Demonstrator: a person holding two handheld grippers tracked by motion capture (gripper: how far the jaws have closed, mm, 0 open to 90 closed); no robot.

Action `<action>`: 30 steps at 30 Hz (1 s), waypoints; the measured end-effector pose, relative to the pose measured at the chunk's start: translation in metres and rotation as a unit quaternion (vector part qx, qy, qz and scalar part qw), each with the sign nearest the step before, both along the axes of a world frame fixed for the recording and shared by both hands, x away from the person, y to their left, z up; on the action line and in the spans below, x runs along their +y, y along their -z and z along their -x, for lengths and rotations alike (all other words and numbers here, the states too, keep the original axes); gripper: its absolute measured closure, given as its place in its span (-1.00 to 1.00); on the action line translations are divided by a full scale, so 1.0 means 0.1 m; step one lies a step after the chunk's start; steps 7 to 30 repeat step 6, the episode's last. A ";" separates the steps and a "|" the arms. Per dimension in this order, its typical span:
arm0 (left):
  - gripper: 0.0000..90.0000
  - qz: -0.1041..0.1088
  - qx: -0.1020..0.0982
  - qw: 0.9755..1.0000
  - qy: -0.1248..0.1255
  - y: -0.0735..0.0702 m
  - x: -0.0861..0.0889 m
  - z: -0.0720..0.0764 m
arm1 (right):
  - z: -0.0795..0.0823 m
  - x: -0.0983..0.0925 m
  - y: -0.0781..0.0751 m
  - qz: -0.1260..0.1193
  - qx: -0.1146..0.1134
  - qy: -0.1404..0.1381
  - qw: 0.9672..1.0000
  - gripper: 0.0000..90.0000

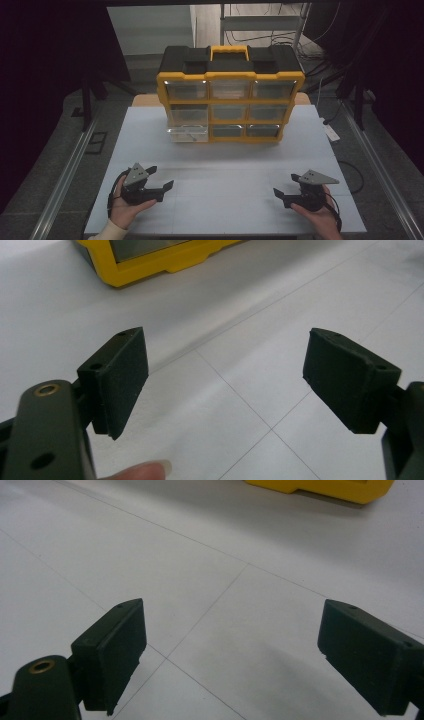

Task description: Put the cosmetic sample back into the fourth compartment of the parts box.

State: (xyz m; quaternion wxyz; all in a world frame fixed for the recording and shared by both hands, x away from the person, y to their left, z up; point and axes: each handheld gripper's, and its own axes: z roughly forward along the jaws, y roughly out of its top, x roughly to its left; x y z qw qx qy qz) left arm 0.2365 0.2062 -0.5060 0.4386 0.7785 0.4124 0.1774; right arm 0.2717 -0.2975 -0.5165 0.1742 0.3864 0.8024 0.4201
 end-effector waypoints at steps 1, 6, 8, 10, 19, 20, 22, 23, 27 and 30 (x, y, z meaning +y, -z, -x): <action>-0.58 -0.001 -0.001 1.000 0.000 0.00 0.00 0.00 | 0.00 0.00 0.00 0.000 -0.001 0.000 1.000 -0.71; -0.58 -0.002 -0.003 1.000 -0.004 0.00 0.01 0.00 | 0.00 -0.01 0.00 -0.006 0.000 -0.004 1.000 -0.71; -0.58 -0.002 -0.003 1.000 -0.004 0.00 0.01 0.00 | 0.00 -0.01 0.00 -0.006 0.000 -0.004 1.000 -0.71; -0.58 -0.002 -0.003 1.000 -0.004 0.00 0.01 0.00 | 0.00 -0.01 0.00 -0.006 0.000 -0.004 1.000 -0.71; -0.58 -0.002 -0.003 1.000 -0.004 0.00 0.01 0.00 | 0.00 -0.01 0.00 -0.006 0.000 -0.004 1.000 -0.71; -0.58 -0.002 -0.003 1.000 -0.004 0.00 0.01 0.00 | 0.00 -0.01 0.00 -0.006 0.000 -0.004 1.000 -0.71; -0.58 -0.002 -0.003 1.000 -0.004 0.00 0.01 0.00 | 0.00 -0.01 0.00 -0.006 0.000 -0.004 1.000 -0.71; -0.58 -0.002 -0.003 1.000 -0.004 0.00 0.01 0.00 | 0.00 -0.01 0.00 -0.006 0.000 -0.004 1.000 -0.71; -0.58 -0.002 -0.003 1.000 -0.004 0.00 0.01 0.00 | 0.00 -0.01 0.00 -0.006 0.000 -0.004 1.000 -0.71; -0.58 -0.002 -0.003 1.000 -0.004 0.00 0.01 0.00 | 0.00 -0.01 0.00 -0.006 0.000 -0.004 1.000 -0.71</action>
